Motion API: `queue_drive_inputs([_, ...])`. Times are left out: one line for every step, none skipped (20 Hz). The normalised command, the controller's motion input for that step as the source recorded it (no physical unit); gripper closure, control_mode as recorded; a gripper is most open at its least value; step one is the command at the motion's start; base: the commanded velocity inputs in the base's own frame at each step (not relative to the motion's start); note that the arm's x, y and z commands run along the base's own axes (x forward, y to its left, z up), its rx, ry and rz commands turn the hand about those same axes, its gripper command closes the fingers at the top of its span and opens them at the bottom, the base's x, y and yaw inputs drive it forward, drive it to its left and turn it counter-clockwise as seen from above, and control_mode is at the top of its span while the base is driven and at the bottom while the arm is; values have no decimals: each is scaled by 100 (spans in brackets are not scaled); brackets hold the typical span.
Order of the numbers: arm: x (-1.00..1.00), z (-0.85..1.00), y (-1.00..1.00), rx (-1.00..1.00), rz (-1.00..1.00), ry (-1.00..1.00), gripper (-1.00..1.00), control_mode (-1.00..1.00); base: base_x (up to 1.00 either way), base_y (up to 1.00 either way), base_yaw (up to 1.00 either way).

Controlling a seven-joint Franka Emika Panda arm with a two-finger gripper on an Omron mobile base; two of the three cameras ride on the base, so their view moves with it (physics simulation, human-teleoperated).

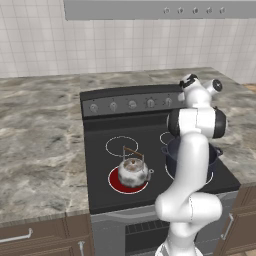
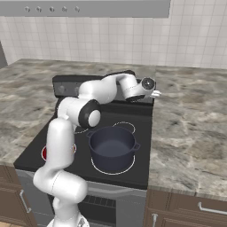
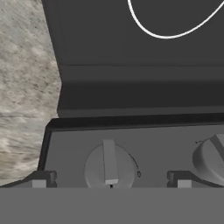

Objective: Pick the kettle from the cabinet and place it on a stove burner. Then pick the pot from the counter and place it on another stove burner. Finally, turn both burners on.

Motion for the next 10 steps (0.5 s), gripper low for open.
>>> queue_drive_inputs([6, -7, 0, 0, 0, 0, -100, -100, 0, 0, 0])
queue_drive_inputs([8, -8, 1, 0, 0, 1, -100, -100, 0, 0, 0])
queue_drive_inputs([6, -5, 1, 0, 0, 1, -100, -100, 0, 0, 0])
queue_drive_inputs([10, -7, 0, 0, 0, 1, -100, -100, 0, 0, 0])
queue_drive_inputs([8, -6, 2, 0, 0, 1, -100, -100, 0, 0, 0])
queue_drive_inputs([9, -4, 0, 0, 0, 1, -100, -100, 0, 0, 0])
queue_drive_inputs([11, -3, 0, 0, 0, 3, -100, -100, 0, 0, 0])
queue_drive_inputs([12, 0, 0, 0, 0, 4, -100, -100, 0, 0, 0])
queue_drive_inputs([13, -1, 0, 0, 0, 4, -100, -100, 0, 0, 0])
queue_drive_inputs([13, -2, 0, 0, 0, 3, -100, -100, 0, 0, 0])
